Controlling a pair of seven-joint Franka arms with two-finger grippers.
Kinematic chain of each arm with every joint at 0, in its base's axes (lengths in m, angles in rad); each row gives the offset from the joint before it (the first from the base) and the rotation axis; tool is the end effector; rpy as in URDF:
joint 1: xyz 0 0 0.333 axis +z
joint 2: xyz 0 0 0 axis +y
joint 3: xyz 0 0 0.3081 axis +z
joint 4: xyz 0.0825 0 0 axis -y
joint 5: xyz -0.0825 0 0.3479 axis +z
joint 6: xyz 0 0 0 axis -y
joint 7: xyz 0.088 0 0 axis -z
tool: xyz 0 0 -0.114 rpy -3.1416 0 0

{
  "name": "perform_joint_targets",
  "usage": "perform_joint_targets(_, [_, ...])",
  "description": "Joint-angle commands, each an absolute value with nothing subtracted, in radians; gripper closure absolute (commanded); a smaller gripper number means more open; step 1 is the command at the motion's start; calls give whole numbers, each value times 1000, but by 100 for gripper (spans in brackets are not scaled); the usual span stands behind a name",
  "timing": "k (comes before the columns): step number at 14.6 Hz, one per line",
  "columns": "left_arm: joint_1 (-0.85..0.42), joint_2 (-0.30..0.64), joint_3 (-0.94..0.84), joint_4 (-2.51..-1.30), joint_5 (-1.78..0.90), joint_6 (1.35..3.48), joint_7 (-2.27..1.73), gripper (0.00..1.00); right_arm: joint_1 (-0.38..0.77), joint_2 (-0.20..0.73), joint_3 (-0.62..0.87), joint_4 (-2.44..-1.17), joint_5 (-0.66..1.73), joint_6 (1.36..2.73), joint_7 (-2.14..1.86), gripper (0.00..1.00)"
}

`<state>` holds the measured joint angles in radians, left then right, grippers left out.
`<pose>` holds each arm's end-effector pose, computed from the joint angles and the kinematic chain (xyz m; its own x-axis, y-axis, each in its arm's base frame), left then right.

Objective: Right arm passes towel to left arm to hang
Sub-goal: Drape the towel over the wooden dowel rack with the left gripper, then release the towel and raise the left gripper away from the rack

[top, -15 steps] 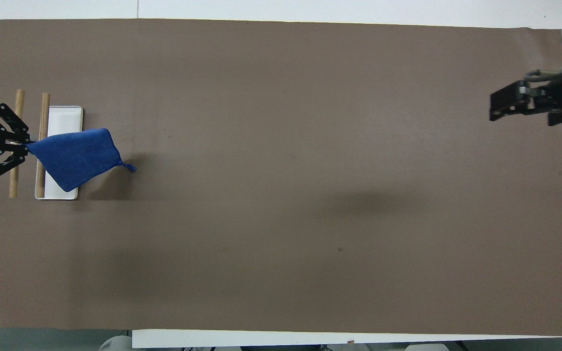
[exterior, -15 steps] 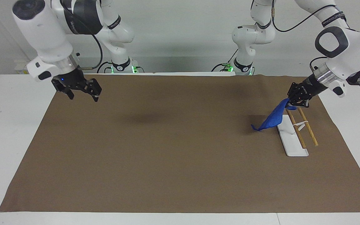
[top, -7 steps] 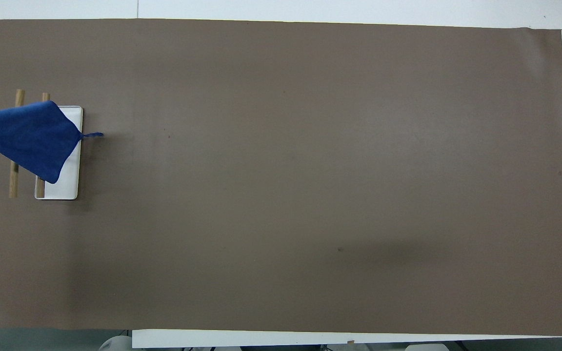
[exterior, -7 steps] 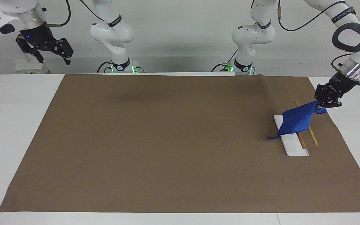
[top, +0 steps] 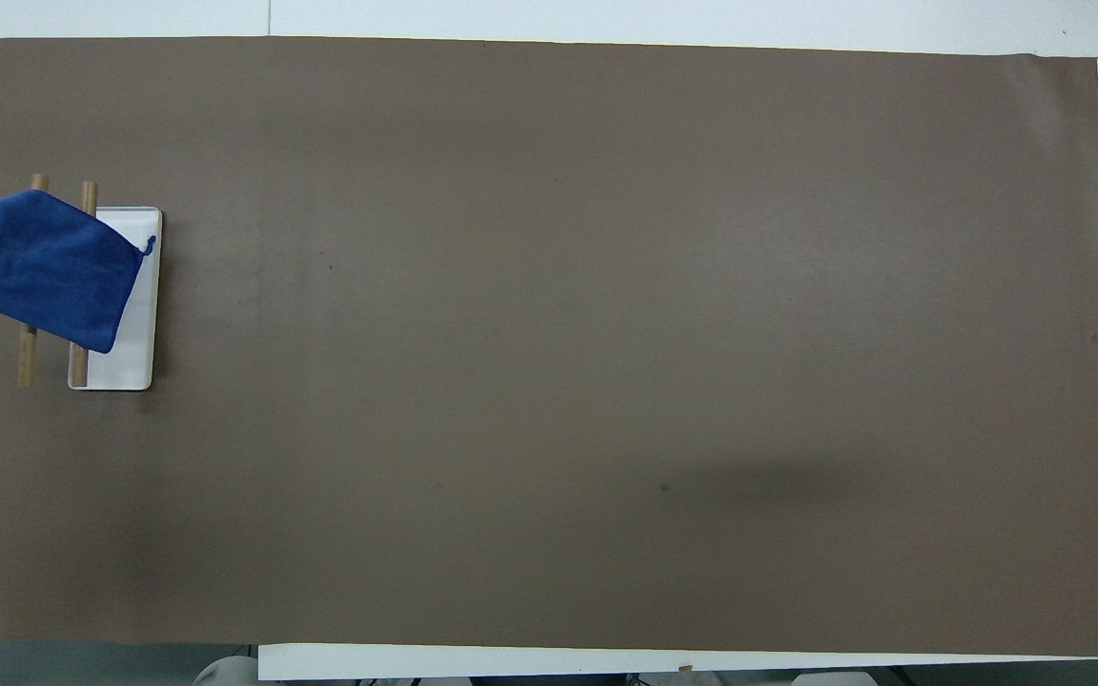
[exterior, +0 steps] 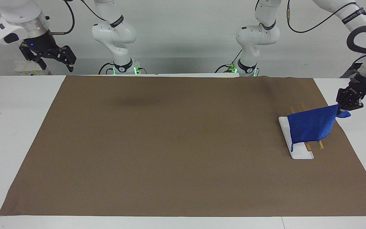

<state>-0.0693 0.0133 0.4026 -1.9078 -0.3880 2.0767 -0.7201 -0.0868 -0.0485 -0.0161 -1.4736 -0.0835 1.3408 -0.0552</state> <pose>0.5248 0.1579 0.5035 0.3672 0.9197 -0.1387 0.8885 -0.3028 0.3448 0.4741 -0.0602 0.6563 0.9939 -0.0664 -0.0878 -0.0596 -0.9952 0.0770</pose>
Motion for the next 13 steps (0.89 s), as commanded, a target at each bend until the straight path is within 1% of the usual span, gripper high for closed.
perform_joint_targets(1, [-74, 20, 407, -1928, -376, 2109, -672, 100, -84, -72, -23, -1517, -55, 1362, -77, 0])
perform_joint_targets(5, [-75, 23, 405, -1966, -376, 2123, -663, 100, -89, -75, -21, -1520, -52, 1362, -77, 0])
perform_joint_targets(8, [-75, 25, 407, -1971, -376, 2137, -594, 100, -83, -80, -20, -1534, -51, 1362, -77, 0])
perform_joint_targets(9, [-75, 25, 407, -1974, -356, 2132, -533, 98, -84, -80, -20, -1534, -51, 1365, -77, 0])
perform_joint_targets(10, [-75, 25, 405, -1974, -304, 2128, -464, 91, -87, -80, -20, -1534, -51, 1365, -77, 0])
perform_joint_targets(11, [-75, 25, 405, -1974, -267, 2125, -431, 83, -90, -80, -20, -1535, -51, 1367, -78, 0])
perform_joint_targets(12, [-77, 25, 403, -1973, -258, 2125, -423, 61, -92, -80, -20, -1536, -51, 1368, -78, 0])
perform_joint_targets(13, [-77, 25, 402, -1974, -252, 2126, -417, 22, -91, -80, -21, -1536, -51, 1370, -77, 0])
